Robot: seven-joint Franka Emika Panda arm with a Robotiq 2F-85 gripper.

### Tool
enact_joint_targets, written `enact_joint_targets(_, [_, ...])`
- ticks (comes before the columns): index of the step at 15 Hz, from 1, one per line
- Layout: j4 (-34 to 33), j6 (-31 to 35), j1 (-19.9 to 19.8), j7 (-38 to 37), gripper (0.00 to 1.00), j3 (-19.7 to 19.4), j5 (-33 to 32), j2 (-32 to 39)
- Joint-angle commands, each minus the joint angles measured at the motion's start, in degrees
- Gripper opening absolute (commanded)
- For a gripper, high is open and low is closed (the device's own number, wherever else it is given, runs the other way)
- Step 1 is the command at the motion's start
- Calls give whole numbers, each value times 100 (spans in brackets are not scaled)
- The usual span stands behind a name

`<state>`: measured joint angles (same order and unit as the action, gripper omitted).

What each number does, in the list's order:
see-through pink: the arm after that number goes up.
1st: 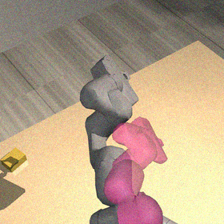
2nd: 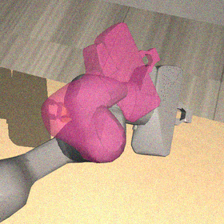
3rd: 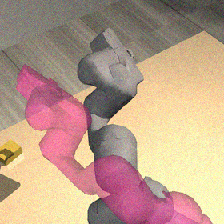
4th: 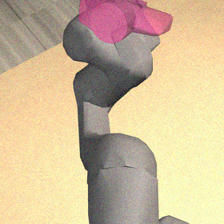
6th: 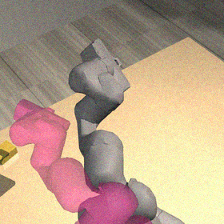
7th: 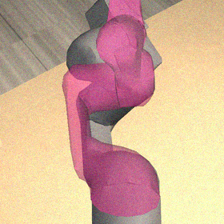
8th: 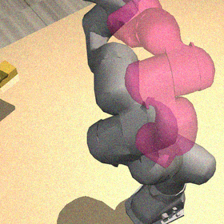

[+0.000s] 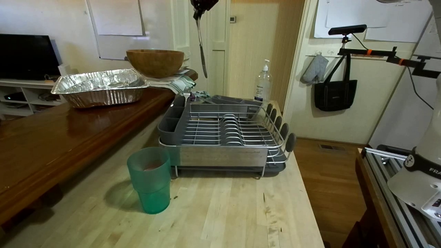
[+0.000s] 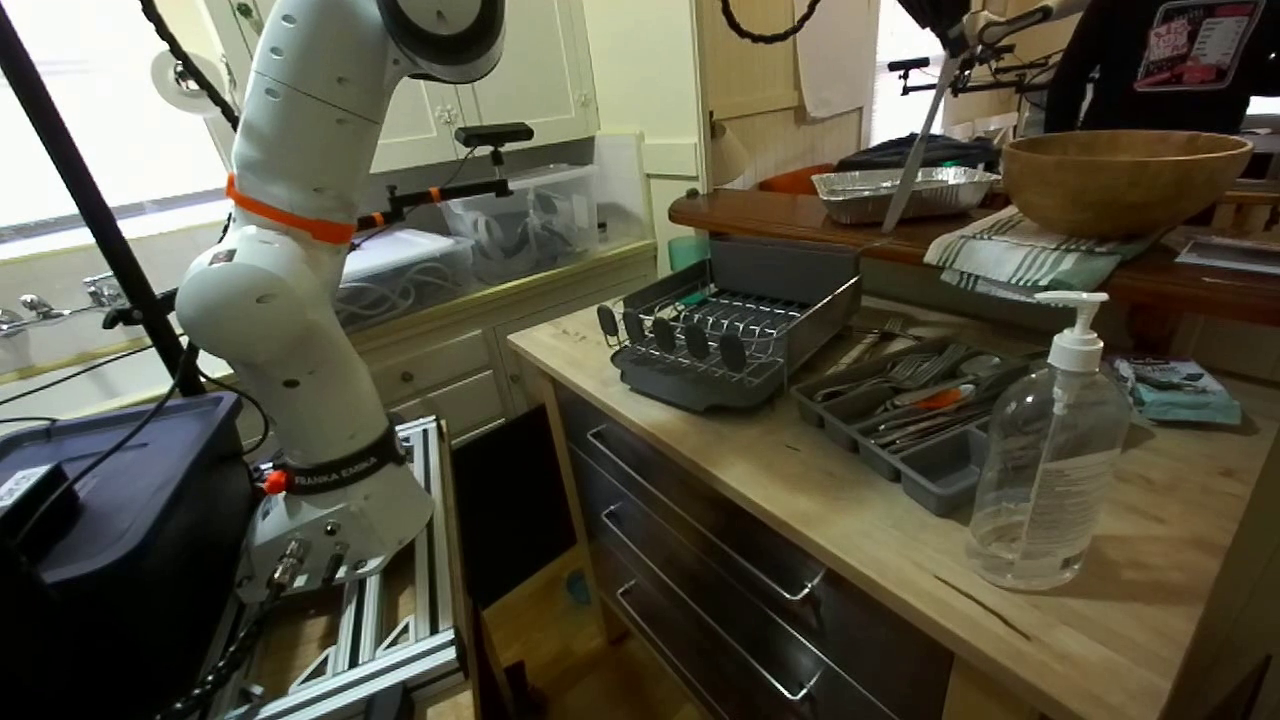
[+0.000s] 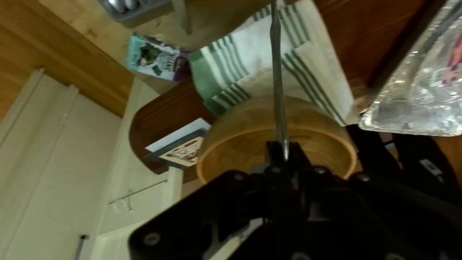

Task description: Move the knife from the left rack to the right rack

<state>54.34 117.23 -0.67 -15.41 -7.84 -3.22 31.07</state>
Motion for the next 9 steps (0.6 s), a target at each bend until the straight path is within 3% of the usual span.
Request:
enact_joint_targets(1, [-31, -269, -58, -168, 2, -382, -419, 88])
enact_joint_targets(9, [160, -1533, -204, 57, 2, -1048, -1044, 631])
